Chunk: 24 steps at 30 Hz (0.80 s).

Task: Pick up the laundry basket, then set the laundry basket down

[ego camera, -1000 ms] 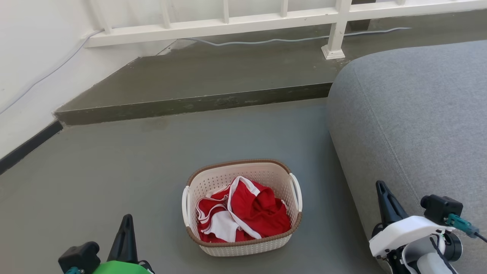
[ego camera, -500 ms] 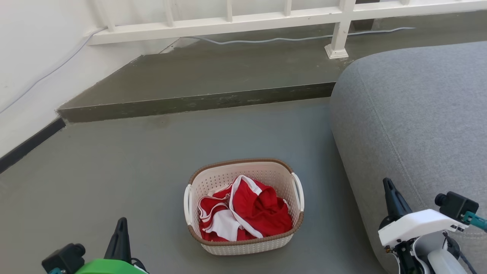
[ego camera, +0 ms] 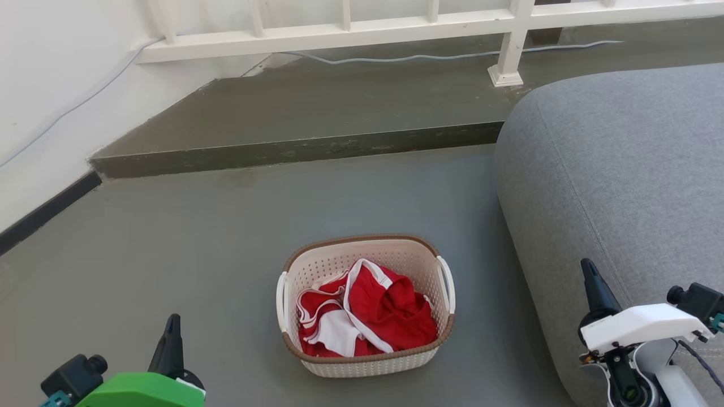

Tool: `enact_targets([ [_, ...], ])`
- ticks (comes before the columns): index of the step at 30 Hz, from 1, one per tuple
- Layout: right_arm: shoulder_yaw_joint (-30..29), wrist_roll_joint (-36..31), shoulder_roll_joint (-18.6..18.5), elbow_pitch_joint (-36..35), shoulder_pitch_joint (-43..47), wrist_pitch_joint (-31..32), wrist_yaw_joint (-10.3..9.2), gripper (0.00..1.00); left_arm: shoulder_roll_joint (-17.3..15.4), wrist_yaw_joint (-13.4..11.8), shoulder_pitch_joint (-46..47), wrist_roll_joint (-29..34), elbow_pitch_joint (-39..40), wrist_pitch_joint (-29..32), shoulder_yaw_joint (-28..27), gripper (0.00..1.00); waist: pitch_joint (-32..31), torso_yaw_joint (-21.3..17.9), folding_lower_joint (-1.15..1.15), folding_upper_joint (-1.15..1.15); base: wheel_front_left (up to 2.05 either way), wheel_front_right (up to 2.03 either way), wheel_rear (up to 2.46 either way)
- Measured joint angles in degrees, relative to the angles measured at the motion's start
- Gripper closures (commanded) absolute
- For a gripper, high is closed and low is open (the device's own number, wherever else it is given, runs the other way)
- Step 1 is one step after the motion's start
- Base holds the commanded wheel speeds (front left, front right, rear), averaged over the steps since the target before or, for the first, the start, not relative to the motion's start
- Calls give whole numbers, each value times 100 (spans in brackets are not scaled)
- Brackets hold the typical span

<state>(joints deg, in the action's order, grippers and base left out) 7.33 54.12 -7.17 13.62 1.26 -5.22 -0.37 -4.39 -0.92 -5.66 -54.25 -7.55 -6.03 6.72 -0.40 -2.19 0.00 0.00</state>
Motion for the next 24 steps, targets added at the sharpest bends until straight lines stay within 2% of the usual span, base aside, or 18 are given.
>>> enact_targets([
  [24,-532,1777,148,75,-207,407,307,100,-27,311,348,-1847,-308,359,-286,100,27,98,0,0,0,0,0],
])
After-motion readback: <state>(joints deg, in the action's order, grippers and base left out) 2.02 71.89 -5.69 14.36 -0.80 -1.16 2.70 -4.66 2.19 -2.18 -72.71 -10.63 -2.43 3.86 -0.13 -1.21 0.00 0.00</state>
